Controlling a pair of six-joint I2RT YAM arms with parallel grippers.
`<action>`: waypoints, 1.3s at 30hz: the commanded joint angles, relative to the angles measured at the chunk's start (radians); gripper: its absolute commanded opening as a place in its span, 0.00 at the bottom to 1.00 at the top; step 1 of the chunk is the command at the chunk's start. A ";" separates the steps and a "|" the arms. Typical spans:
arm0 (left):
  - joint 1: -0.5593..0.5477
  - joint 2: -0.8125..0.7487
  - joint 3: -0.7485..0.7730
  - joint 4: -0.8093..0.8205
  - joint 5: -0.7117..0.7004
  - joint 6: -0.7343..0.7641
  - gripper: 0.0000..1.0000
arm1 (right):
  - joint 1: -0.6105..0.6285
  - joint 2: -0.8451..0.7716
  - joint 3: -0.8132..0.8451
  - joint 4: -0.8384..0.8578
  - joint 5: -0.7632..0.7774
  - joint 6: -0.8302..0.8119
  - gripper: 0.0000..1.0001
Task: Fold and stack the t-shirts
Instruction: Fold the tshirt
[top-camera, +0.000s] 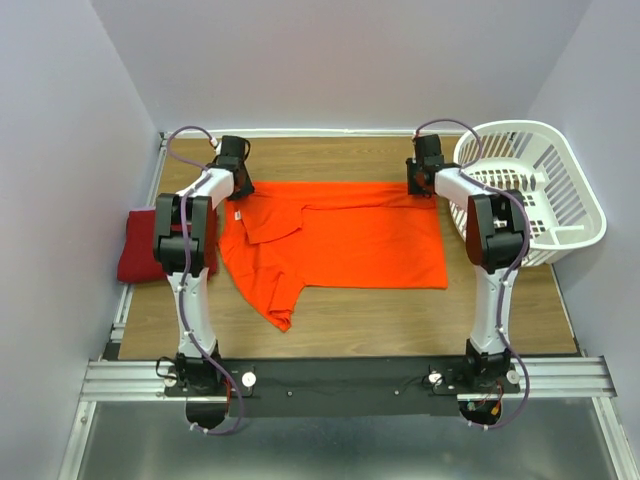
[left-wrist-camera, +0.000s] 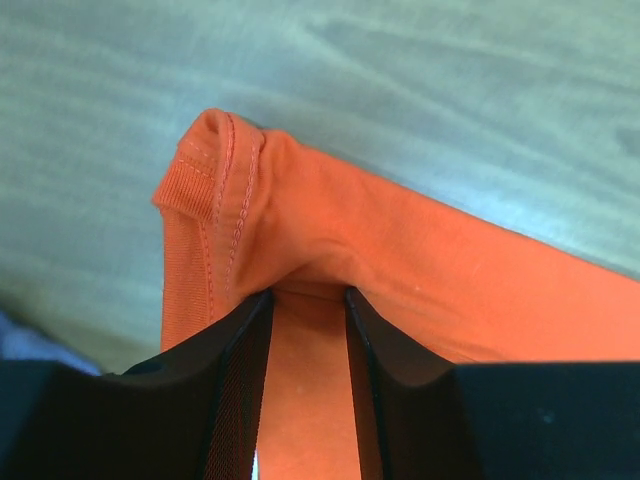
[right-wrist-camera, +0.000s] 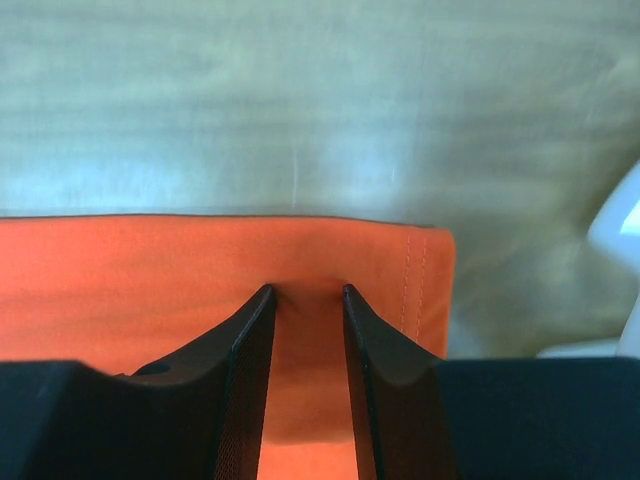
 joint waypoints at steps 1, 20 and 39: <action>0.009 0.069 0.060 -0.053 0.038 -0.011 0.46 | -0.019 0.092 0.086 -0.022 0.071 -0.047 0.41; -0.039 -0.720 -0.523 -0.104 -0.015 -0.056 0.75 | 0.197 -0.523 -0.297 -0.142 -0.110 0.084 0.61; -0.073 -0.868 -0.894 -0.060 0.003 -0.156 0.54 | 0.240 -0.999 -0.775 -0.177 -0.085 0.226 0.61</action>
